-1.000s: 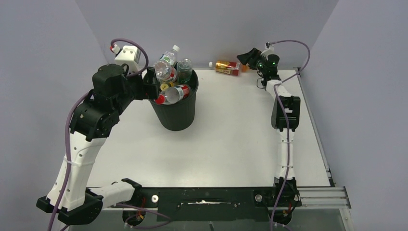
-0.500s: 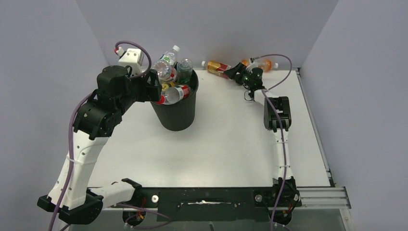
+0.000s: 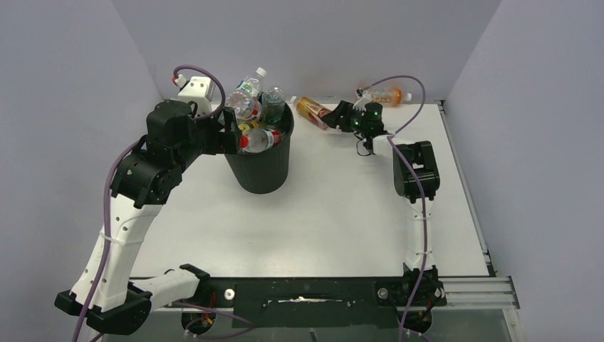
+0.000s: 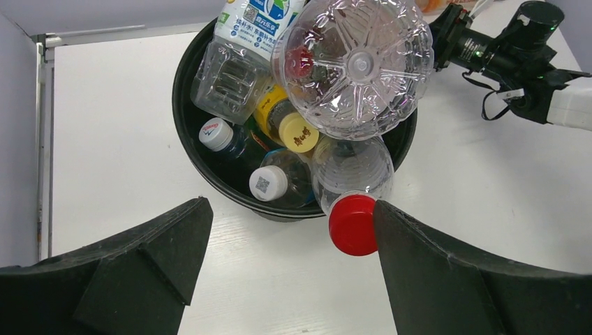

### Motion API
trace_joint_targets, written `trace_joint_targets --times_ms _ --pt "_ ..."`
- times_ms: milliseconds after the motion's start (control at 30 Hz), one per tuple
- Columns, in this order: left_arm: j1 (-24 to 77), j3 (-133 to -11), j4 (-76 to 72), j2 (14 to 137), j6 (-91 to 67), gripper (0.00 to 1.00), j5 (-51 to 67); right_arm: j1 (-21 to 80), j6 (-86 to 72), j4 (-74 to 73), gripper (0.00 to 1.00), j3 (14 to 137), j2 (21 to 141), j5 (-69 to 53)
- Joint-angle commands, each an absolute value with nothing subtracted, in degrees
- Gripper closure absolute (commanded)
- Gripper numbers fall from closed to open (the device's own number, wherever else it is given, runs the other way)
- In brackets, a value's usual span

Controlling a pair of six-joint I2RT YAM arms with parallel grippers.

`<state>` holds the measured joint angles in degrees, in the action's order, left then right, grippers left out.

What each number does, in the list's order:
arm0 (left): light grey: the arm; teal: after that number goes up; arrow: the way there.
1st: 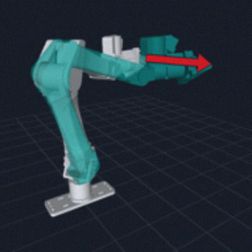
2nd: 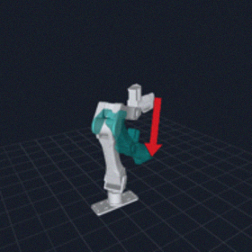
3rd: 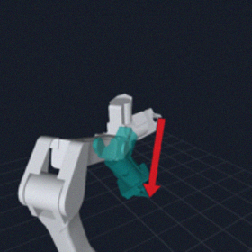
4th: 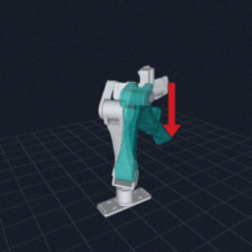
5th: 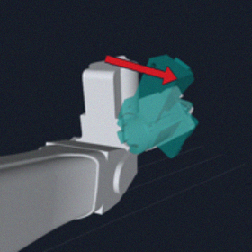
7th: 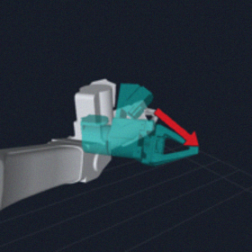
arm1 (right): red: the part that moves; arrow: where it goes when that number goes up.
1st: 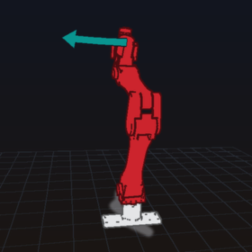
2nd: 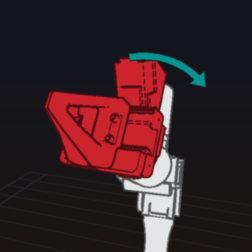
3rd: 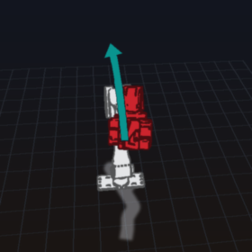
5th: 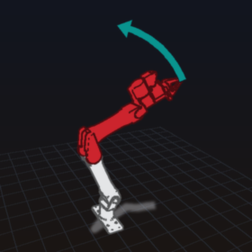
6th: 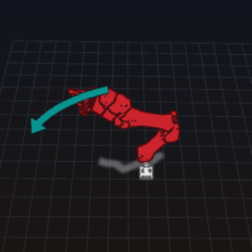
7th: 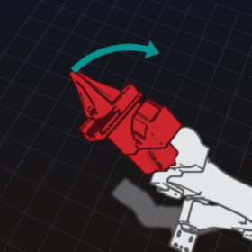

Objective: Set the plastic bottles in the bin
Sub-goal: Pick up the plastic bottle at the center of the board.

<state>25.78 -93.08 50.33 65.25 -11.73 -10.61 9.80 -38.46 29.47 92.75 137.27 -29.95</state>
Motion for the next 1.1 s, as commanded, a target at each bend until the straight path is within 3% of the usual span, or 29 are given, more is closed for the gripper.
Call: trace_joint_targets --times_ms 0,67,167,767,1067 --pt "25.46 -93.29 47.86 63.35 -12.04 0.14 -8.57 9.57 -28.43 25.65 0.23 94.16 127.93 -27.49" --pt "25.48 -93.04 47.77 63.35 -12.05 0.14 -8.58 10.28 -24.22 20.95 0.18 96.5 127.29 -25.93" --pt "25.5 -93.08 47.68 63.37 -12.13 0.14 -8.4 11.38 -17.19 13.26 0.0 102.47 129.1 -24.03" --pt "25.53 -95.82 49.92 64.75 -11.98 0.14 -8.75 13.32 -6.25 3.03 0.02 126.38 148.24 -29.45" --pt "25.5 -96.15 49.84 65.53 -11.51 0.14 -8.57 15.88 -5.42 1.73 0.0 126.41 149.59 -21.18"
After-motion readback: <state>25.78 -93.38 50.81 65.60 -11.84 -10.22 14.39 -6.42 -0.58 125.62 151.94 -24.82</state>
